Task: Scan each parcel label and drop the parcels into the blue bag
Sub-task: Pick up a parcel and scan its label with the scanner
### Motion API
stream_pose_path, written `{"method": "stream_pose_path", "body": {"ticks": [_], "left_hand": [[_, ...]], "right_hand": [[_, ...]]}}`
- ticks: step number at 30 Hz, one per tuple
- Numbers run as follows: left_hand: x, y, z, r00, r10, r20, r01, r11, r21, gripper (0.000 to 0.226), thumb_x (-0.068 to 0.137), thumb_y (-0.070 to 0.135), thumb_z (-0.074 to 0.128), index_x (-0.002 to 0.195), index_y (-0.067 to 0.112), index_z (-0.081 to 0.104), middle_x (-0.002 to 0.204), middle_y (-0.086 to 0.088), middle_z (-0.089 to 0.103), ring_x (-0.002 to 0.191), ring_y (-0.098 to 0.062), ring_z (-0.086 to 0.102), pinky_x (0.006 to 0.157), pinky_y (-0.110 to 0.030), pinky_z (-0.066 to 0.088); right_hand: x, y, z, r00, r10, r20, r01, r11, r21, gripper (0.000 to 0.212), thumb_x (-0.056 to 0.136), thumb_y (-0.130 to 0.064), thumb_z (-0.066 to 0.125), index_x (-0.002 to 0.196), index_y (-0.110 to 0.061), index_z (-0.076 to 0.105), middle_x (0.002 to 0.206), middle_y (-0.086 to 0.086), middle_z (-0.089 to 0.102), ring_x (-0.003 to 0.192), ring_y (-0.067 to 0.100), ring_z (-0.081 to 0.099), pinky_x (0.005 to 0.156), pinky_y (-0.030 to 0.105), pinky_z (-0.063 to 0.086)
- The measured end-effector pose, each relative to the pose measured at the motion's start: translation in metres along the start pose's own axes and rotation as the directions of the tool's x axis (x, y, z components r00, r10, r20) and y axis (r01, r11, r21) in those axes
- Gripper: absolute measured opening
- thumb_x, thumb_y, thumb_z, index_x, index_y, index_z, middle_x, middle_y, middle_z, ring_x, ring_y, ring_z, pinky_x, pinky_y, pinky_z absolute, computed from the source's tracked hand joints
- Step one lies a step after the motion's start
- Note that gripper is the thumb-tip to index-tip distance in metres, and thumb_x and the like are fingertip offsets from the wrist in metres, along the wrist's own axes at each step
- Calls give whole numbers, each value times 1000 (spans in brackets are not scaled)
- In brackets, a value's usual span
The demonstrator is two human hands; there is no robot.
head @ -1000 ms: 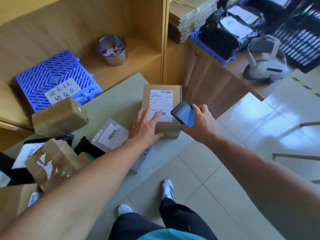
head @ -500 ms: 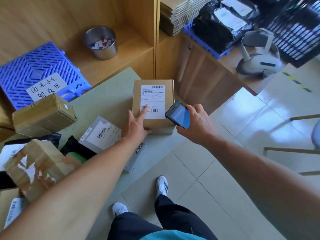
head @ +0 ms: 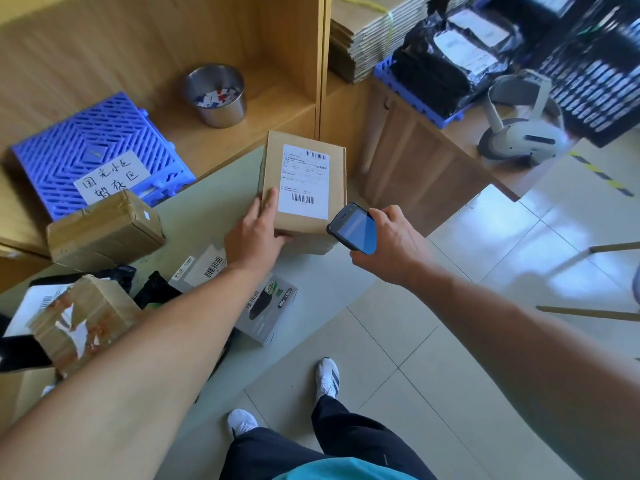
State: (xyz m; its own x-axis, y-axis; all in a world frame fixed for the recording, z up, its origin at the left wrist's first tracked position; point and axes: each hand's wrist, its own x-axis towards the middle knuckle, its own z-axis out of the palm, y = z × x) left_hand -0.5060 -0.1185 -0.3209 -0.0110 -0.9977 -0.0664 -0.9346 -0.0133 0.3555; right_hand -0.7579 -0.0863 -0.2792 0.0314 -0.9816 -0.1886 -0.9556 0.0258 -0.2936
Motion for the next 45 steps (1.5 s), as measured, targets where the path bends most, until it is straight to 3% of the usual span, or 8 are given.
{"method": "stream_pose_path", "body": {"ticks": [6,11,23,30,33,38,42,45], "left_hand": [[5,-4,-46,994,98,-45,-90,983,160,97,81,26,82,158,31,23,162,-4,32,116,-41,55,82,-51,52],[4,-14,-81,986,160,-48,-142,955,262,102,79,20,83,159,31,22,160,-8,35,121,-39,53,82,-54,55],[-23,-46,-140,991,119,-65,-78,893,444,104,81,19,79,159,38,13,167,2,21,123,-33,51,85,-54,55],[-67,-84,-179,987,21,-160,45,915,401,100,84,33,80,160,36,16,164,-3,32,118,-34,59,85,-47,56],[-94,-111,-199,971,-69,-228,133,952,275,101,81,40,82,160,37,20,162,-3,36,119,-37,61,88,-48,56],[-159,-172,-233,914,-231,-332,283,952,117,104,74,48,86,158,41,25,162,3,36,129,-32,57,89,-44,56],[-221,-240,-262,861,-356,-363,366,930,-44,106,70,45,90,157,41,30,160,-1,39,136,-31,50,97,-46,54],[-275,-294,-287,825,-413,-385,418,905,-76,103,73,42,89,158,37,30,162,-1,37,138,-28,47,101,-38,47]], "right_hand": [[8,-22,-19,998,-61,-18,61,998,-21,78,69,-54,74,134,-21,46,113,-1,43,96,23,52,75,40,54],[12,-33,-35,995,-93,-45,93,996,-6,83,68,-55,75,137,-23,44,117,-2,43,96,21,51,77,42,55],[10,-81,-54,954,-295,-55,293,956,-29,88,67,-52,73,143,-22,41,124,-2,44,104,23,51,85,41,49],[9,-145,-50,904,-425,-54,426,904,15,88,68,-52,80,141,-23,41,119,-3,45,101,18,49,80,38,53],[5,-188,-47,864,-500,-58,502,865,21,90,70,-53,80,144,-22,40,124,-2,45,106,20,51,82,40,53],[-16,-277,-25,796,-602,-56,605,790,103,93,70,-51,79,146,-13,42,130,5,45,109,31,55,88,48,53],[-50,-363,-1,740,-668,-75,672,733,104,96,70,-50,80,149,-12,41,132,7,47,115,33,56,87,45,53],[-82,-434,19,693,-719,-51,720,688,91,97,73,-51,80,152,-15,38,136,5,44,118,32,55,89,43,49]]}}
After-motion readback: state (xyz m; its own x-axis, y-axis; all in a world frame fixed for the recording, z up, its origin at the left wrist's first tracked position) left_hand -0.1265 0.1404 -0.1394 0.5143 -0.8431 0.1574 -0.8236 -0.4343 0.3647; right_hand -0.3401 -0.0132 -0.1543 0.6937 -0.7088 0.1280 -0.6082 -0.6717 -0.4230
